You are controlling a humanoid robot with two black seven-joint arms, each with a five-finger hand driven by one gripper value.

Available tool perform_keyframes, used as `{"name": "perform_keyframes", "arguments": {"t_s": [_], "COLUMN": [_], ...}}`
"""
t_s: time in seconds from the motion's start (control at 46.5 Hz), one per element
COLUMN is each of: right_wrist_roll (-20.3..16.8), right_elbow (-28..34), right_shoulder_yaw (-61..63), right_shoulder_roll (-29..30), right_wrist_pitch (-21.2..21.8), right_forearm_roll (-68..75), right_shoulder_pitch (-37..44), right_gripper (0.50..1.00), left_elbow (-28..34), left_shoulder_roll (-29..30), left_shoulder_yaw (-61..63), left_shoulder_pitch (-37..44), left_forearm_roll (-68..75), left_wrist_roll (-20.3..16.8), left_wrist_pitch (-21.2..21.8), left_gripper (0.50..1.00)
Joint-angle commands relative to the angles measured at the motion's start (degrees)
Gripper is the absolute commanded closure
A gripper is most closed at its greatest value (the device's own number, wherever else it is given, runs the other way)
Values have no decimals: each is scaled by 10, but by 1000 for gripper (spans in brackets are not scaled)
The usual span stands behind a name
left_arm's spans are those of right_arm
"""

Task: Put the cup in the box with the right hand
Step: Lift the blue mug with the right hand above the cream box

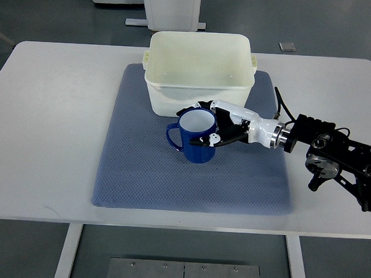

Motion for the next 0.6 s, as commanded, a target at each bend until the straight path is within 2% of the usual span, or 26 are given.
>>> {"name": "perform_keyframes", "arguments": {"t_s": [0.0,0.323,0.474,0.581], "right_wrist_roll": [-1,-10,-25,-35], "right_elbow": [21,21,-12,-57], "right_shoulder_yaw": [0,-2,-2,-2], "right_shoulder_roll": [-18,-48,-43,-22], "right_wrist_pitch": [1,0,-6,-11], "right_forearm_roll": [6,71,95,117], "right_shoulder_pitch": [20,100,130,150], "right_gripper": [1000,1000,1000,1000], "left_elbow": [0,0,0,0], "left_shoulder_roll": [0,0,0,0], "left_shoulder_yaw": [0,-1,0,0], "left_shoulder_pitch": [0,0,0,0], "left_forearm_roll": [0,0,0,0], "left_wrist_roll": [0,0,0,0], "left_wrist_pitch": [0,0,0,0], "left_gripper": [500,500,500,500]}}
